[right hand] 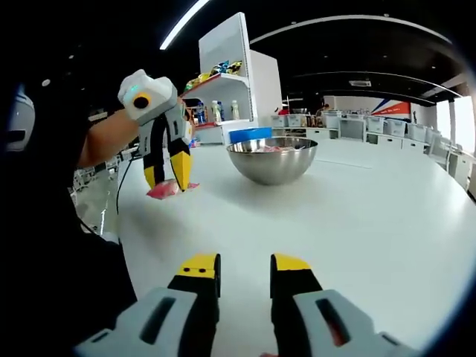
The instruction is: Pick up the marshmallows scattered on the table and place them into the bowl on the table
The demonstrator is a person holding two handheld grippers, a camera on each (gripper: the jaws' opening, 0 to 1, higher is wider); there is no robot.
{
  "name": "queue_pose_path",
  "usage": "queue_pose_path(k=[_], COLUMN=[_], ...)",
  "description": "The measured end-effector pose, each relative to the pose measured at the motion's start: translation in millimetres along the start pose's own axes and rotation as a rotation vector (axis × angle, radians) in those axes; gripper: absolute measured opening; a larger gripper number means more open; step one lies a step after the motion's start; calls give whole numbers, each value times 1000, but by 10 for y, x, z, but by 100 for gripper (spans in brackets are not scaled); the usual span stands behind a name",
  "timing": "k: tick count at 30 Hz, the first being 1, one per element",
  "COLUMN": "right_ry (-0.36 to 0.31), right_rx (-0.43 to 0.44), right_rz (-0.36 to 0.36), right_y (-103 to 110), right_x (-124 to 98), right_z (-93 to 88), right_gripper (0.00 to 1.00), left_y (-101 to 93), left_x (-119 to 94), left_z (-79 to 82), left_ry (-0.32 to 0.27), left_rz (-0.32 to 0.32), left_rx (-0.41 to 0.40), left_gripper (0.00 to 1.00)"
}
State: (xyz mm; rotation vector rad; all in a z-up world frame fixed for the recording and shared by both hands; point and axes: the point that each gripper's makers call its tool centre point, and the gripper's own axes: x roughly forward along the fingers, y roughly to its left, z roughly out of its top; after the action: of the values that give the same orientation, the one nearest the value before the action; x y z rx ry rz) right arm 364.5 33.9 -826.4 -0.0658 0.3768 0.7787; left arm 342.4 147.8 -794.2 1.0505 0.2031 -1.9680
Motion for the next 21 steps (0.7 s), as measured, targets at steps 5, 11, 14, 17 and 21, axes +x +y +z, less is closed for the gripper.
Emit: queue_pose_path(k=[5,11,14,17,21], right_ry=[11,14,17,18,19], right_rx=[-4,-8,-11,-12,-15], right_rz=[4,16,21,20,19], right_y=[39,97,109,108,108], right_x=[14,51,59,57,47], right_z=[-10,-4,-8,-6,1], right_gripper=[26,26,26,26,26], left_y=[59,202,308,402,520], left_x=[-137,-342,-454,-531,-611], left_z=[76,174,207,197,122], left_ry=[-75,-171,-218,-245,-274], left_rz=[59,163,230,285,345], left_rx=[-55,-125,-164,-193,-247], left_gripper=[22,22,22,22,22])
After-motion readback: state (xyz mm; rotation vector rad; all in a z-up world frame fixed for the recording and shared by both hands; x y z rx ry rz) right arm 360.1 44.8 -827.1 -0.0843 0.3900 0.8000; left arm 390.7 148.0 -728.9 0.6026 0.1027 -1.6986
